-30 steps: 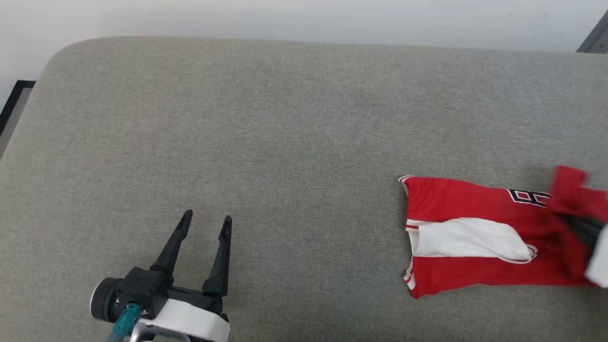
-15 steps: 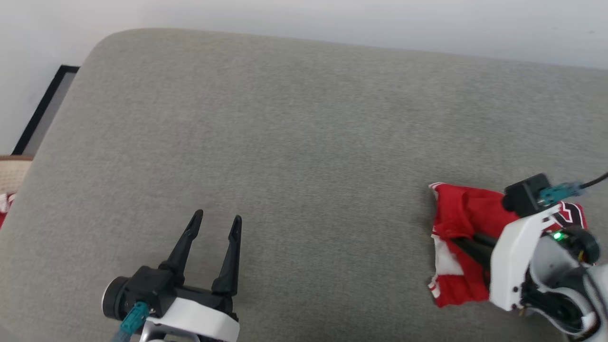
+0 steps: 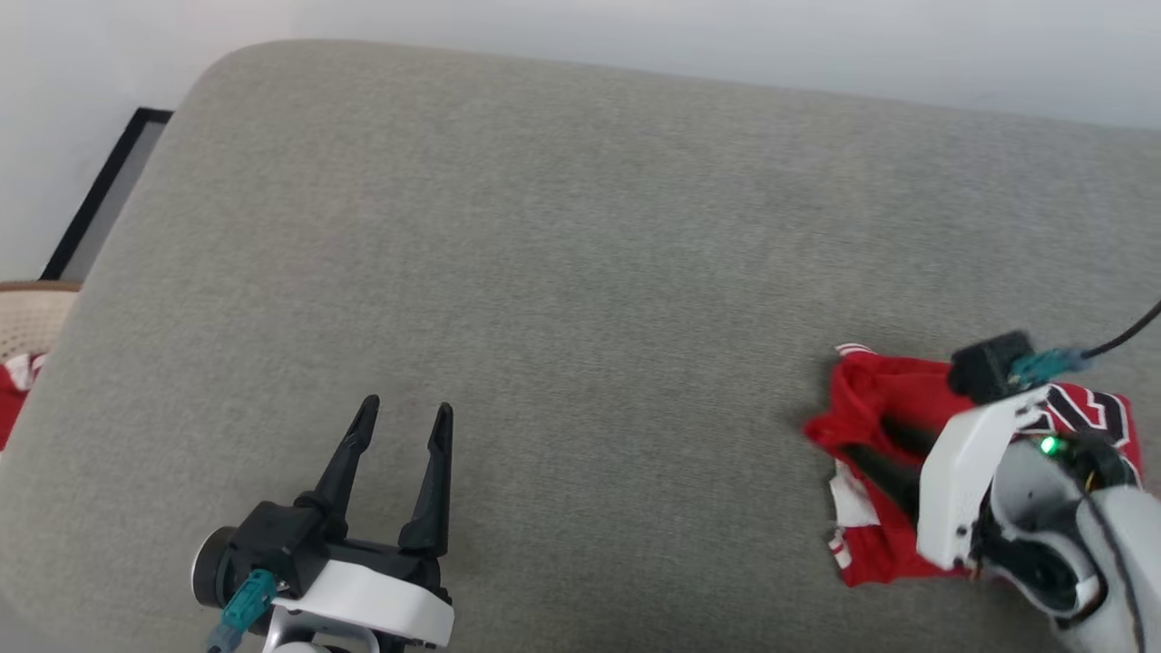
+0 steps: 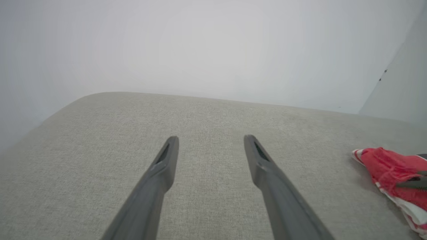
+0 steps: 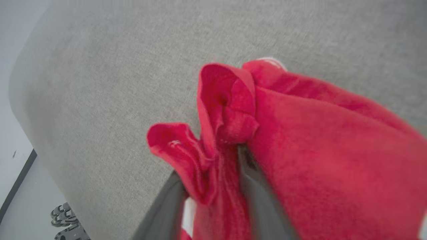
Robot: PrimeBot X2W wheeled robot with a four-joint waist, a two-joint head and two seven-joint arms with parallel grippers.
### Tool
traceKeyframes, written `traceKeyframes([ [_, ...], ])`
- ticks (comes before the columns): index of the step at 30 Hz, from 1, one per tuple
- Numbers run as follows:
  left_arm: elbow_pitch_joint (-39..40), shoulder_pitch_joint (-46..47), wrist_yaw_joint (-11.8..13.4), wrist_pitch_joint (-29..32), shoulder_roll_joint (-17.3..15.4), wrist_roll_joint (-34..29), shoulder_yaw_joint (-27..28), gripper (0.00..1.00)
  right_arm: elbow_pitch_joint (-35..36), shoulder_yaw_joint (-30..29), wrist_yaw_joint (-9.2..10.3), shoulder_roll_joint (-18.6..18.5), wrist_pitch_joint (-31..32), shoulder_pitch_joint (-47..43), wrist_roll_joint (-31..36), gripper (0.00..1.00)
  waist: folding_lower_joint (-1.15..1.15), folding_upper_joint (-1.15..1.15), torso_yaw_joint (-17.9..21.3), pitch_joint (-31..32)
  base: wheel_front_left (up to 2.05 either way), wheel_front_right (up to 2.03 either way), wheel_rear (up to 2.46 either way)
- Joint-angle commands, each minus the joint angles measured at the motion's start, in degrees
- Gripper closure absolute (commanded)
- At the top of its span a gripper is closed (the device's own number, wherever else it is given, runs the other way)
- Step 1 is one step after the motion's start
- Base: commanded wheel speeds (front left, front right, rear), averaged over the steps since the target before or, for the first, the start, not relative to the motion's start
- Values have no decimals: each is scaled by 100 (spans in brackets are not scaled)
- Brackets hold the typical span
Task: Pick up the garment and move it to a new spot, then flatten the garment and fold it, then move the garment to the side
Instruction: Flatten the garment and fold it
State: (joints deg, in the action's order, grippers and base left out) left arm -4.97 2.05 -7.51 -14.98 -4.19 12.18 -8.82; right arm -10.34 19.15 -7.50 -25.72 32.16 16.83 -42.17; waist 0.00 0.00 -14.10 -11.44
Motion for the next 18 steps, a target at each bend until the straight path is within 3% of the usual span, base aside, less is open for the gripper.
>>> traceKeyframes([
  [1,-2,10,7,-27,-17,25,32,0,63,-33,1,-42,-87,98,21,0,0,0,105,41,0,0,0],
  [10,-138,-61,7,-27,-27,106,151,0,235,-509,1,-266,-480,-45,-285,0,0,0,597,406,0,0,0],
  [18,-491,-118,7,-28,-74,275,117,0,-387,-650,1,-394,-1816,-178,-189,0,0,0,900,599,0,0,0],
])
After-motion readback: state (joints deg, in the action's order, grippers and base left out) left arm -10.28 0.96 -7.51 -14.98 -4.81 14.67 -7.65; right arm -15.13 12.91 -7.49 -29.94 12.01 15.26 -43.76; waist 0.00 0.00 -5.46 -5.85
